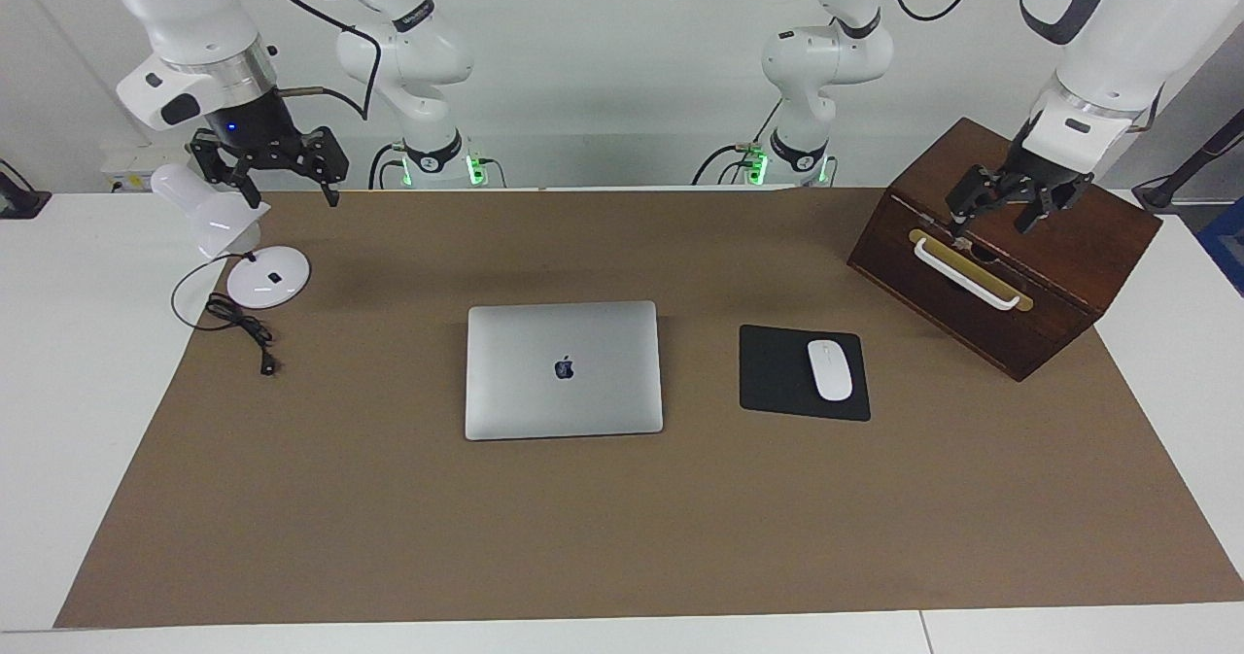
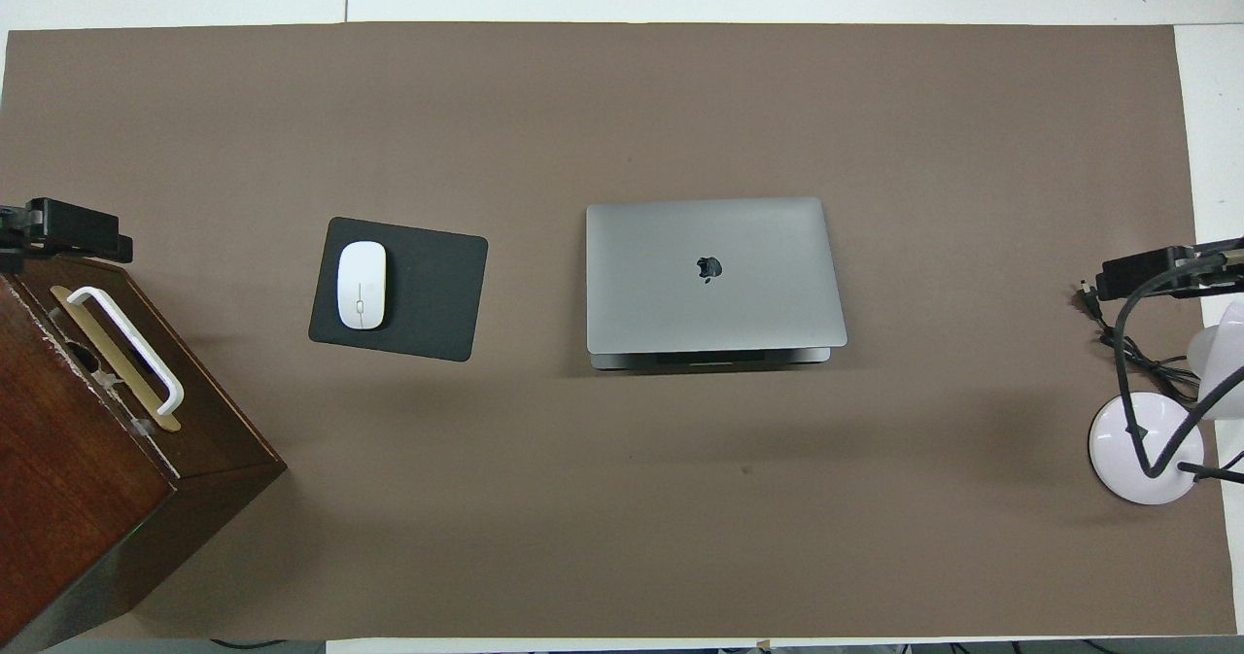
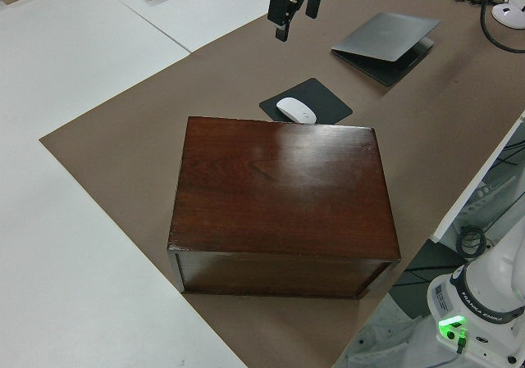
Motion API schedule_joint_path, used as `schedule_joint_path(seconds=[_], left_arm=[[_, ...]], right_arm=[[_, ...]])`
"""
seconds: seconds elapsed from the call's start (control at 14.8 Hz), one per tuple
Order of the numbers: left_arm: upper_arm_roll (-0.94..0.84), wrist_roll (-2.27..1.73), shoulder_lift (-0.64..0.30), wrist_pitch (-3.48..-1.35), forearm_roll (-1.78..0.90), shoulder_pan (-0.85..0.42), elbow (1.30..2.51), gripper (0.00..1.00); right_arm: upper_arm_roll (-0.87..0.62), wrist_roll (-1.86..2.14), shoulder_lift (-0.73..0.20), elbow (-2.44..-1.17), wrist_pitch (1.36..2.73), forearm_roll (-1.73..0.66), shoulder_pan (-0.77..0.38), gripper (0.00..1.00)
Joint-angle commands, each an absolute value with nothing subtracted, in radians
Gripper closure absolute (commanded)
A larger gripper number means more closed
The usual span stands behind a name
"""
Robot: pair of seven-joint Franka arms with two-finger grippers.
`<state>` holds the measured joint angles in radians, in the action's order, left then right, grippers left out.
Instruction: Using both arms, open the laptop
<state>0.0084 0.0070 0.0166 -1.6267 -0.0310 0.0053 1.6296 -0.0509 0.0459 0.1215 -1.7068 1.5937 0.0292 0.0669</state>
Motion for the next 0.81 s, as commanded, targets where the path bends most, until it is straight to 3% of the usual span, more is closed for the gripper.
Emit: schedule_joint_path(seconds=[0.0,0.75], left_arm=[[0.008,0.0,0.025,-1.615,-0.038,0.012,1.623,0.0],[0.008,0.005,0.028,-1.623,-0.035,0.012,1.631,0.0]], right_arm=[[-0.057,0.066,0.138,-1.732,1.612,0.012,0.081,0.0],[-0.057,0.078,0.138,-1.738,1.611,0.012,0.103,0.0]])
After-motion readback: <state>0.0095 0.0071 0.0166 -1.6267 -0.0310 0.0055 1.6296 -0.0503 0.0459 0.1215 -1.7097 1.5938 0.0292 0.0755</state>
